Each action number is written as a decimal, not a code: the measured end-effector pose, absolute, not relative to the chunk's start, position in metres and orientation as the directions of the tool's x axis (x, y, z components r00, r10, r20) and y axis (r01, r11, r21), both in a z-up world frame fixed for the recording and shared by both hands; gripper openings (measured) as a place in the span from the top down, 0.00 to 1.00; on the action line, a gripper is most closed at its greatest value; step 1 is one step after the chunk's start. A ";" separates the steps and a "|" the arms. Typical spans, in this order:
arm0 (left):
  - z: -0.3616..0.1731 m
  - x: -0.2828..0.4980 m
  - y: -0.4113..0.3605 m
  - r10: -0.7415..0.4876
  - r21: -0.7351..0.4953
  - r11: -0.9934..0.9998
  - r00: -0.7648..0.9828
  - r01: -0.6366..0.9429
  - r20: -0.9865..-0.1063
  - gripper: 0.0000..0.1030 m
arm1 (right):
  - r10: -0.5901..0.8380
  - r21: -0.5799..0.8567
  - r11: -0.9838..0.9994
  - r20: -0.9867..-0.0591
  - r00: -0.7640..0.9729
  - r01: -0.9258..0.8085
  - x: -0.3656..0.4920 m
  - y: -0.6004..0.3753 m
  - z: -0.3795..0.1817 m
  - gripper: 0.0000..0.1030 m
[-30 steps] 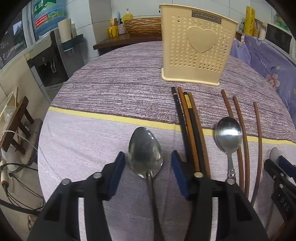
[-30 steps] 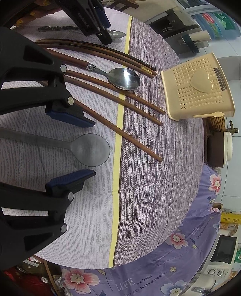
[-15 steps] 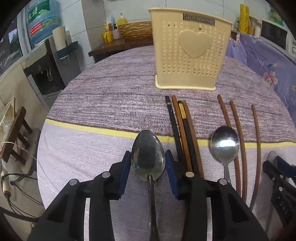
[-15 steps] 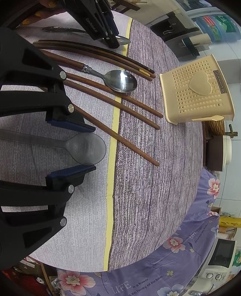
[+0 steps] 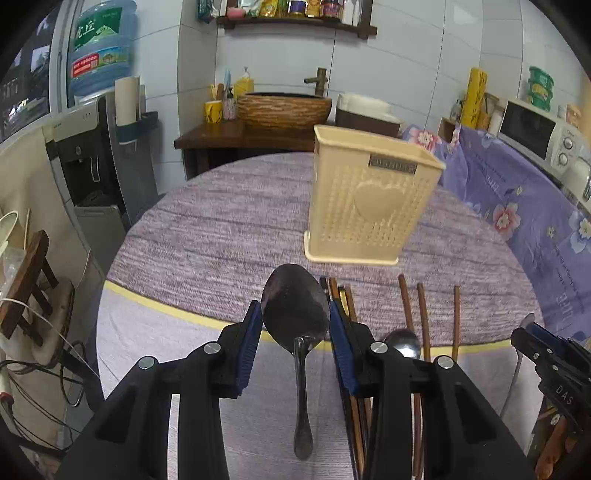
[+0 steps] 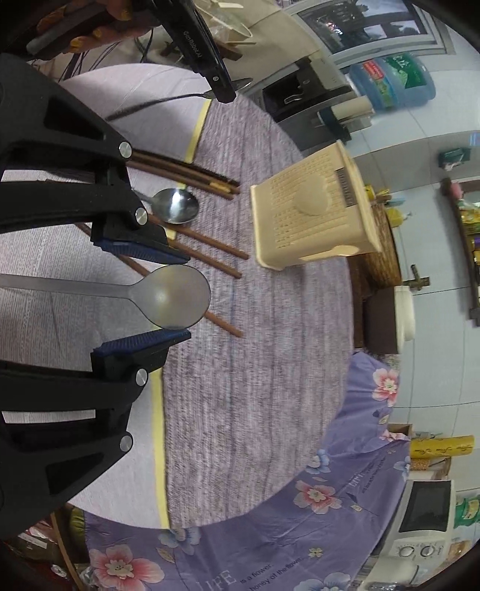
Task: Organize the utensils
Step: 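Lift the silver spoon with the left tool and drop it into the cream holder, then bring the open left tool back down to the chopsticks, then grasp a brown chopstick with the right tool while the left tool grasps a black chopstick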
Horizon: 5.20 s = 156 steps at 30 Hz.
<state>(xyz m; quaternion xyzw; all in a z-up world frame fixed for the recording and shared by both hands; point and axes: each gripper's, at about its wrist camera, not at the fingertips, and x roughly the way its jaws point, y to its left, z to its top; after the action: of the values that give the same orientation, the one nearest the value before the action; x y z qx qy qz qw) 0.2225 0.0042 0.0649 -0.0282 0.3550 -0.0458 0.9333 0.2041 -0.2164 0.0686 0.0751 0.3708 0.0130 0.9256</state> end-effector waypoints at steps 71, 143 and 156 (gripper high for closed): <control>0.116 0.349 -0.015 -0.257 -0.185 0.964 0.856 0.193 -0.449 0.63 | 0.112 0.065 0.994 -0.435 0.894 -0.093 0.370 -0.157 0.120 0.79; -0.006 0.254 -0.007 -0.146 -0.112 0.989 0.605 0.094 -0.783 0.47 | 0.037 0.210 0.951 -0.805 0.592 0.226 0.260 -0.239 0.011 0.49; -0.014 0.297 -0.025 -0.098 -0.053 0.994 0.585 0.095 -0.805 0.72 | -0.020 0.160 0.946 -0.837 0.547 0.280 0.307 -0.233 0.000 0.80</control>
<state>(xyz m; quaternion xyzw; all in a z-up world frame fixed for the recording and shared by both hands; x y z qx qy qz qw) 0.2966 -0.0253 -0.0136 -0.0021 0.4524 -0.0543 0.8902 0.3069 -0.2333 0.0002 0.1389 0.4681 -0.0866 0.8684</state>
